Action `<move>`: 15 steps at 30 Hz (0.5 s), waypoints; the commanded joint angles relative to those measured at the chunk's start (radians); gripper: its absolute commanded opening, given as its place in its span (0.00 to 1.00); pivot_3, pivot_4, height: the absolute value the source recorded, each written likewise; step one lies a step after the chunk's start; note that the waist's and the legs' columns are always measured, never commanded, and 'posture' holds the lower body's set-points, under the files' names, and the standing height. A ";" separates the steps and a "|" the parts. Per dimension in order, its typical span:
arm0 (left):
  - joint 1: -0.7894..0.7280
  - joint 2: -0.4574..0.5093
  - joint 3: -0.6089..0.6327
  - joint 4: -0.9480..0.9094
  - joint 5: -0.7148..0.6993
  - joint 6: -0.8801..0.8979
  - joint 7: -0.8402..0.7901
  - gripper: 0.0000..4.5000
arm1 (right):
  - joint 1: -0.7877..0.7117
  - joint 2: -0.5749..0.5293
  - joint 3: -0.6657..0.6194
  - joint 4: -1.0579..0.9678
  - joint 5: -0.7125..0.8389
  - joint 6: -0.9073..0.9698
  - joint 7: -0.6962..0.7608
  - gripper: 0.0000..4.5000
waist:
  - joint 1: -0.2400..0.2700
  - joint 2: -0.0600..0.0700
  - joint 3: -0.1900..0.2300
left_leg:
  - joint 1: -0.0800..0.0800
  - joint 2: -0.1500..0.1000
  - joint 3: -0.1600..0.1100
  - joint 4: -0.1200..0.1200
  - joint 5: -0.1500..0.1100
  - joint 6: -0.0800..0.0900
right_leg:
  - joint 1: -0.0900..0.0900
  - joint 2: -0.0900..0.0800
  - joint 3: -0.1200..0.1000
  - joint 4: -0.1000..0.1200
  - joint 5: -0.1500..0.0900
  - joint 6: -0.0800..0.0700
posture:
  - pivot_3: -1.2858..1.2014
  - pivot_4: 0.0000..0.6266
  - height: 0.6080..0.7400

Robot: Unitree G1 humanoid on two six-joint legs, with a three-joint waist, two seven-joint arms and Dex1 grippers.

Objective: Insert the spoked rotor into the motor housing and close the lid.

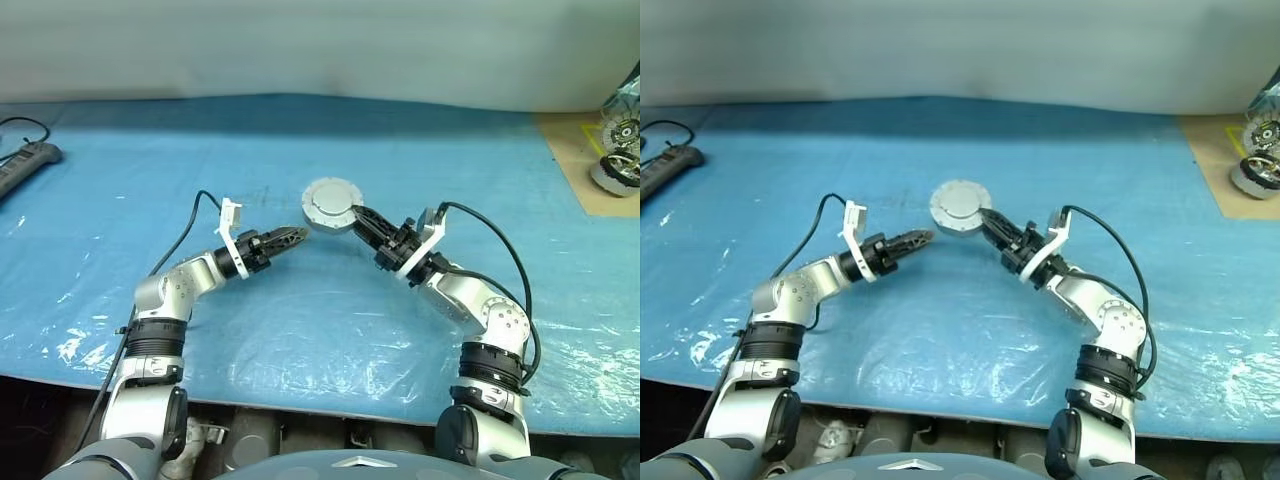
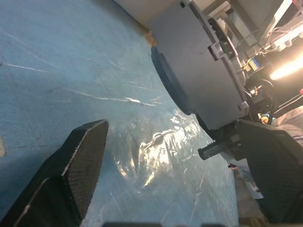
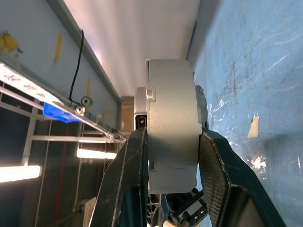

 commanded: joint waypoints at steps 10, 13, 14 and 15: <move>0.003 -0.092 0.003 -0.048 -0.087 0.019 0.010 0.99 | 0.029 -0.082 0.092 -0.090 0.136 -0.040 0.016 0.25 | 0.000 -0.001 0.001 | 0.000 0.000 0.000 0.001 0.000 0.000 | 0.000 0.000 0.000 0.000 0.000 0.000 | 0.52 0.24 1.00; -0.017 -0.111 0.012 -0.026 -0.092 0.012 0.021 0.99 | 0.033 -0.104 0.107 -0.091 0.150 -0.048 0.011 0.25 | 0.000 -0.001 0.001 | 0.000 0.000 0.000 0.001 0.000 0.000 | 0.000 0.000 0.000 0.000 0.001 0.001 | 0.52 0.24 1.00; -0.022 -0.114 0.009 -0.016 -0.089 0.005 0.014 0.99 | 0.036 -0.110 0.112 -0.091 0.154 -0.049 0.008 0.25 | 0.000 -0.001 0.001 | 0.000 0.000 0.000 0.001 0.000 0.000 | 0.000 0.000 0.000 0.000 0.001 0.002 | 0.52 0.24 1.00; -0.028 -0.120 0.011 -0.004 -0.088 -0.002 0.010 0.99 | 0.037 -0.115 0.116 -0.092 0.159 -0.050 0.006 0.25 | 0.000 -0.001 0.001 | 0.000 0.000 0.000 0.001 0.000 0.000 | 0.000 0.000 0.000 0.000 0.002 0.003 | 0.52 0.24 1.00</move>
